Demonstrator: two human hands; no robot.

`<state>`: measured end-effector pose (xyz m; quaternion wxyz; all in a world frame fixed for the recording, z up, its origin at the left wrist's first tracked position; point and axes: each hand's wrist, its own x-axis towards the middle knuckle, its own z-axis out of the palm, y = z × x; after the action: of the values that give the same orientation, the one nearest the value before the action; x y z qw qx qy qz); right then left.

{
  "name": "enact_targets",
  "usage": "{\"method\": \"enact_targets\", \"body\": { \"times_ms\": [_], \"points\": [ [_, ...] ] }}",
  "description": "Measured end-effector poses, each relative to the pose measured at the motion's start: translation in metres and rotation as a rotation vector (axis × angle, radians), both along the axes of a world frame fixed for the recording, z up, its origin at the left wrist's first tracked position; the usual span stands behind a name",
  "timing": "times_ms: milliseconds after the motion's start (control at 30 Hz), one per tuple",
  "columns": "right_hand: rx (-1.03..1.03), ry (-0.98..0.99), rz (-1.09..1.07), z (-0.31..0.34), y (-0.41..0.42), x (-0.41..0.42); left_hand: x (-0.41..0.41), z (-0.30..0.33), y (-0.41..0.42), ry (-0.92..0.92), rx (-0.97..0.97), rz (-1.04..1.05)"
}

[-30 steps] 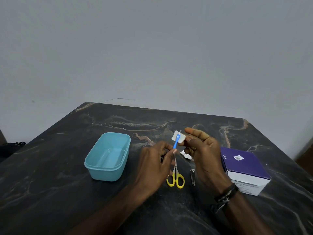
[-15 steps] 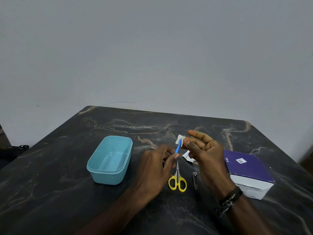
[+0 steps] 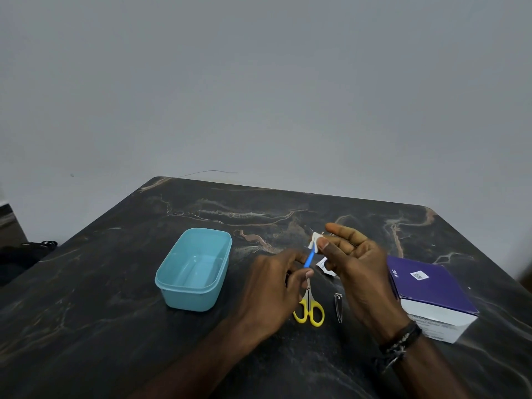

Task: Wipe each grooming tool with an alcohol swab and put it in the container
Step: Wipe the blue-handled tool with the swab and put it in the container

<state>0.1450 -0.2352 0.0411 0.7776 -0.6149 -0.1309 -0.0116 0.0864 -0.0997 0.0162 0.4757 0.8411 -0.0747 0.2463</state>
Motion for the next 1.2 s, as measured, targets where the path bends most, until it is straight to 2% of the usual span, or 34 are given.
{"method": "enact_targets", "body": {
  "times_ms": [167,333,533,700,900,1067,1200],
  "points": [
    [0.079,0.037,-0.025,0.0005,-0.0008,0.0001,0.0030,-0.0036,-0.0017,0.006,-0.010,-0.011],
    [0.028,0.049,0.007,0.0005,0.0001,-0.0005,0.0033,-0.0053,-0.0004,0.007,-0.002,-0.009],
    [0.098,0.051,-0.055,0.0011,-0.0016,0.0002,0.0047,-0.0083,-0.0028,0.000,0.009,-0.012],
    [0.021,0.060,-0.006,-0.0007,0.0007,0.0009,0.0033,-0.0068,-0.0012,0.003,0.021,-0.005],
    [0.111,0.041,-0.073,-0.0010,-0.0019,0.0010,0.0031,-0.0092,-0.0070,-0.008,0.003,-0.024],
    [0.025,0.066,-0.028,-0.0019,0.0005,0.0006,0.0030,-0.0080,-0.0032,-0.008,0.007,0.001],
    [0.050,0.053,-0.072,-0.0015,-0.0011,0.0006,0.0039,-0.0092,-0.0050,-0.002,-0.023,0.010]
  ]
}}
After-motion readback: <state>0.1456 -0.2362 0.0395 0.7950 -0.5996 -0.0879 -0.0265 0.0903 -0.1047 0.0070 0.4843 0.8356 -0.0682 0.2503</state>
